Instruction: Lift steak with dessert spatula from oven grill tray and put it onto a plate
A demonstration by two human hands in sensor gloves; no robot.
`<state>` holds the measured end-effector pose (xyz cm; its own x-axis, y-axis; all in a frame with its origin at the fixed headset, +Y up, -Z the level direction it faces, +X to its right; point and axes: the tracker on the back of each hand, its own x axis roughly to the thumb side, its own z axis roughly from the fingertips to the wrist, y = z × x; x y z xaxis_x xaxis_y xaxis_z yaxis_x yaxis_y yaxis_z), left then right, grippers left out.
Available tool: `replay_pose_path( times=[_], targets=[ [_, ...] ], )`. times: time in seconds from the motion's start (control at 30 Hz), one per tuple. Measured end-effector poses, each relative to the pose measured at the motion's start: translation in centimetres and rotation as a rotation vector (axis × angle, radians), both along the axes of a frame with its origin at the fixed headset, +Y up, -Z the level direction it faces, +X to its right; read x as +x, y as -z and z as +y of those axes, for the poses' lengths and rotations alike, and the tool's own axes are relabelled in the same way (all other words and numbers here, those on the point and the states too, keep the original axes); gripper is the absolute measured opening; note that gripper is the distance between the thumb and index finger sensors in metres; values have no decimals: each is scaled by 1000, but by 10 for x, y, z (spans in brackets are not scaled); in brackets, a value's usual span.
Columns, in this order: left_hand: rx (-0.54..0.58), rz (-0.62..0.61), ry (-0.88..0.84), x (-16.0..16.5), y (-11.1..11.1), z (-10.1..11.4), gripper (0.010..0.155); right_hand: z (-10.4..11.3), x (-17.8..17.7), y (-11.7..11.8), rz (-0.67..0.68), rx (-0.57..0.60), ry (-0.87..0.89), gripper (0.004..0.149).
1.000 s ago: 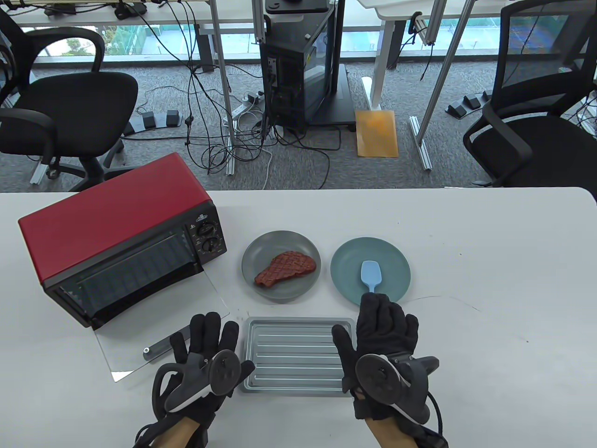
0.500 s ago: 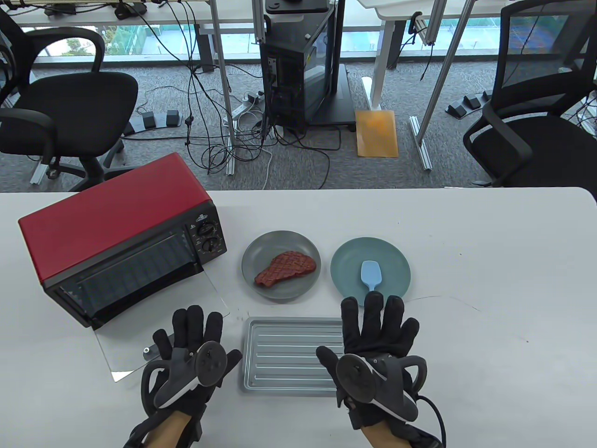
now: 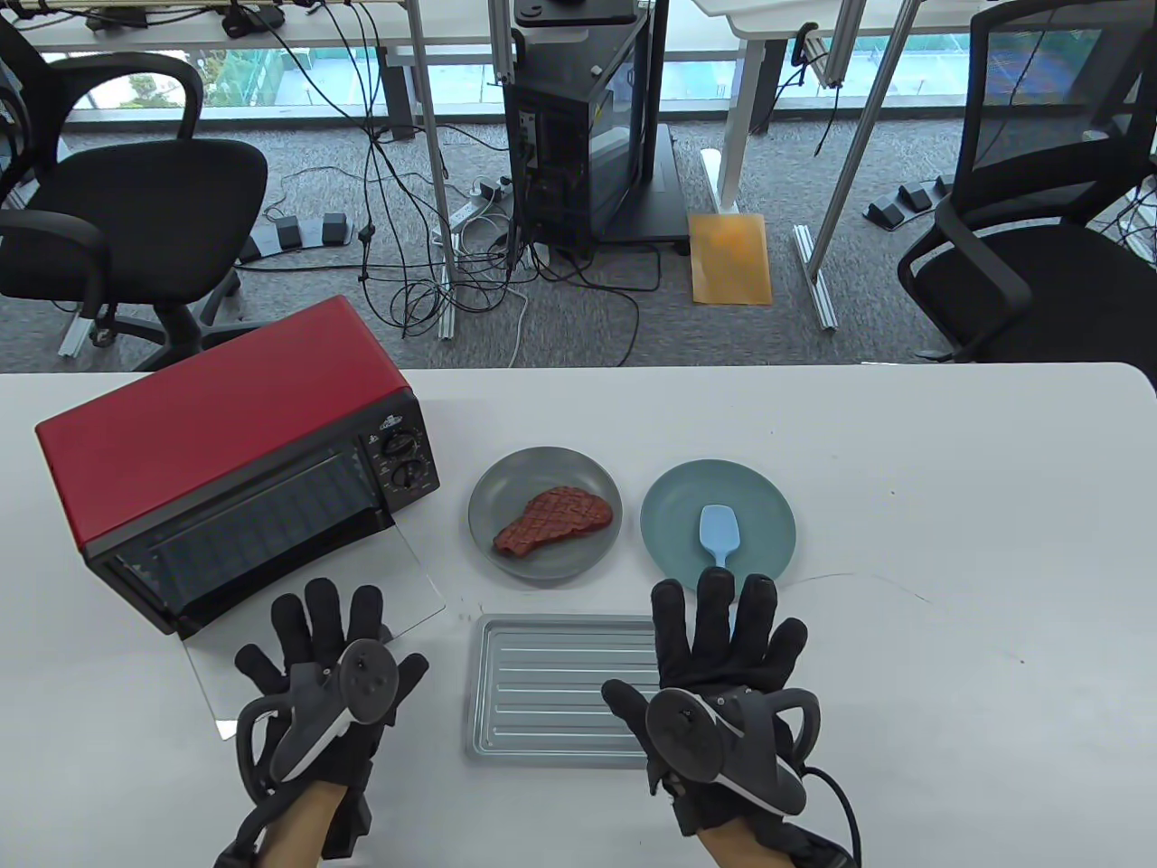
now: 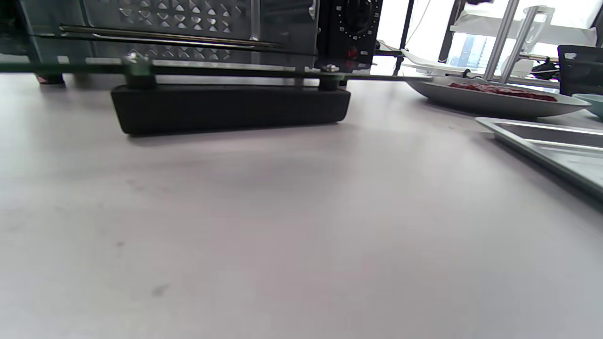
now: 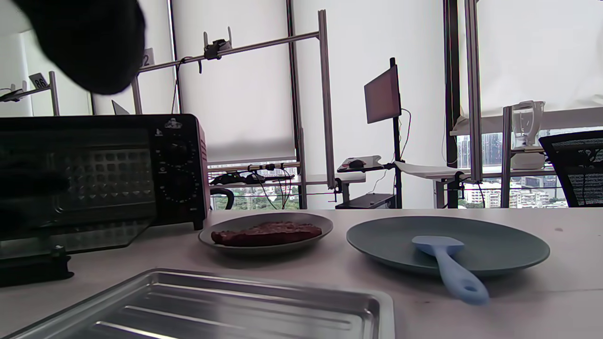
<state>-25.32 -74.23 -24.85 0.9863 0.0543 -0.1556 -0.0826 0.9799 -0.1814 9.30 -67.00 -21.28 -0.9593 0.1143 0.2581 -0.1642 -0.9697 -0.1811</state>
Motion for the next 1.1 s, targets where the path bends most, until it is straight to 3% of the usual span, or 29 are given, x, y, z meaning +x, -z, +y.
replay_pose_path(
  times=[0.17,0.53,0.93,1.1],
  targets=[
    [5,90,8,-14,4,-5,87,-1,0,0,-13,-15,-6,107],
    [-100,174,-17,-34,10,-23,87,-2,3,1,-24,-32,8,106],
    [-183,134,-112,-38,14,-39,87,-3,6,2,-29,-26,43,104],
    [-182,128,-51,-35,13,-40,87,-4,5,2,-30,-32,41,103]
  ],
)
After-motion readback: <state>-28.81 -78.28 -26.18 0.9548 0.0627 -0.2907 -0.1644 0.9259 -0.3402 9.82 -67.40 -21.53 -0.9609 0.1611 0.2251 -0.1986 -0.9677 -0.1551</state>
